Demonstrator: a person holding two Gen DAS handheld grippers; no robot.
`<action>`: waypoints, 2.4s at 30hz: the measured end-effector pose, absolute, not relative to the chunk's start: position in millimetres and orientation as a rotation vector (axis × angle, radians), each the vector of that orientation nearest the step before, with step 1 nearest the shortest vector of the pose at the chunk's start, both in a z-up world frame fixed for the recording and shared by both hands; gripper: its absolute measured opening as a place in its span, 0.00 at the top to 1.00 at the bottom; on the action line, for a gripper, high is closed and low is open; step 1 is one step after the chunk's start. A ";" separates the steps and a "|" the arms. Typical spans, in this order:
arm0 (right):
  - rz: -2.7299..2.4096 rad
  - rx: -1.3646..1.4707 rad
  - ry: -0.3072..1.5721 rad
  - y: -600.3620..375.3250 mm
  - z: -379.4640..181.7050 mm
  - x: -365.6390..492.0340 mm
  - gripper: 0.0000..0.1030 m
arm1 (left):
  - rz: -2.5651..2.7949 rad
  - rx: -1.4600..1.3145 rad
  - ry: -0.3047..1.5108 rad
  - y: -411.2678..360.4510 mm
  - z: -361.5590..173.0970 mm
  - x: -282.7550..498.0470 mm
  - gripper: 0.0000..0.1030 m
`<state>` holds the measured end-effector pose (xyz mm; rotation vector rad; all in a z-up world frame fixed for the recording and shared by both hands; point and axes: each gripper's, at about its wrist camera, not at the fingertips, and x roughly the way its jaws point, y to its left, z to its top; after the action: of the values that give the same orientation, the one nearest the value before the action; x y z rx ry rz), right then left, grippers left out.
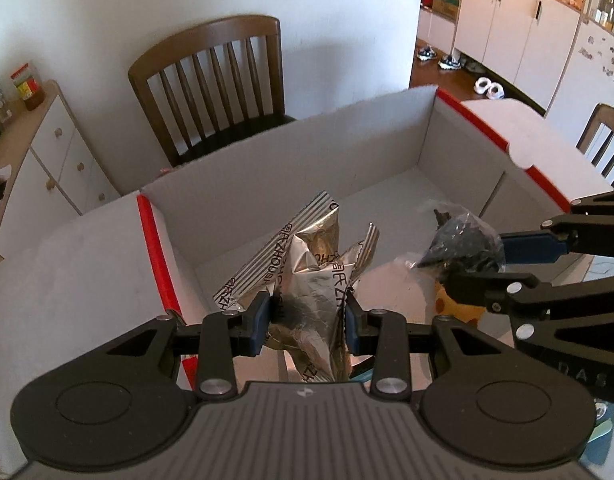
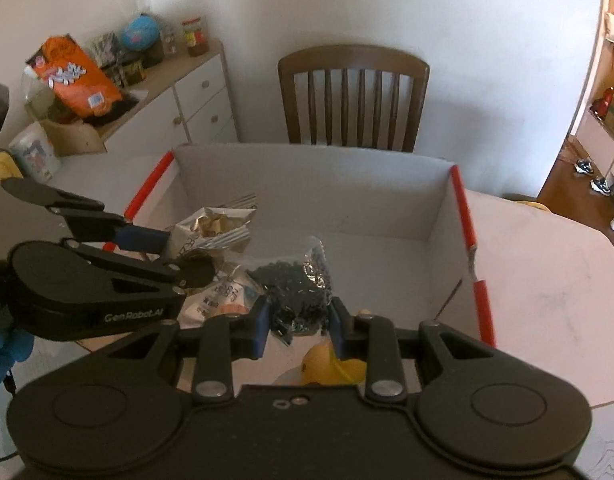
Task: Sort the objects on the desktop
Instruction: 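Carry the foil bag and seaweed bag over the red box with both tools, then open the left tool to drop the foil bag while right tool releases the seaweed bag, then withdraw both tools from the red box back toward the snack pile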
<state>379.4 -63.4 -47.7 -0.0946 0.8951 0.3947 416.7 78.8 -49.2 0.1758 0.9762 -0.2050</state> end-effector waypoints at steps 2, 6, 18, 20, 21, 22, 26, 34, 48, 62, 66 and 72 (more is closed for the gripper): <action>0.410 -0.100 0.914 -60.1 -51.6 381.6 0.72 | -0.202 0.179 0.987 78.8 -52.5 417.6 0.66; 0.419 -0.127 0.942 -52.2 -58.4 384.6 0.72 | -0.200 0.190 1.019 78.4 -60.5 419.8 0.66; 0.454 -0.205 1.037 -35.8 -80.8 391.8 0.72 | -0.197 0.281 1.059 68.9 -75.7 423.9 0.66; 0.451 -0.213 1.040 -35.3 -82.1 392.2 0.72 | -0.194 0.299 1.061 66.8 -76.9 423.8 0.66; 0.454 -0.210 1.044 -35.8 -82.6 393.2 0.72 | -0.194 0.311 1.063 65.6 -77.8 423.2 0.65; 0.455 -0.208 1.048 -36.2 -82.9 394.2 0.71 | -0.194 0.320 1.062 64.4 -78.2 423.2 0.65; 0.450 -0.210 1.053 -36.6 -83.6 395.4 0.70 | -0.194 0.342 1.059 62.4 -80.1 421.3 0.64; 0.443 -0.187 1.058 -39.0 -83.7 396.4 0.64 | -0.188 0.356 1.063 62.9 -82.2 424.0 0.62; 0.456 -0.182 1.005 -51.2 -61.6 381.1 0.45 | -0.191 0.330 1.004 59.1 -53.3 407.1 0.48; 0.474 -0.175 0.933 -61.3 -21.0 344.6 0.45 | -0.177 0.330 0.951 46.5 -11.9 367.6 0.48; 0.475 -0.171 0.911 -66.2 -9.4 331.7 0.44 | -0.174 0.326 0.933 42.8 2.0 353.2 0.48; 0.476 -0.174 0.881 -74.6 5.0 312.8 0.44 | -0.175 0.329 0.911 33.8 17.0 330.1 0.48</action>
<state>312.8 -74.6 5.0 -0.1745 0.8813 0.4758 330.1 33.8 17.0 0.3287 0.9110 -0.1753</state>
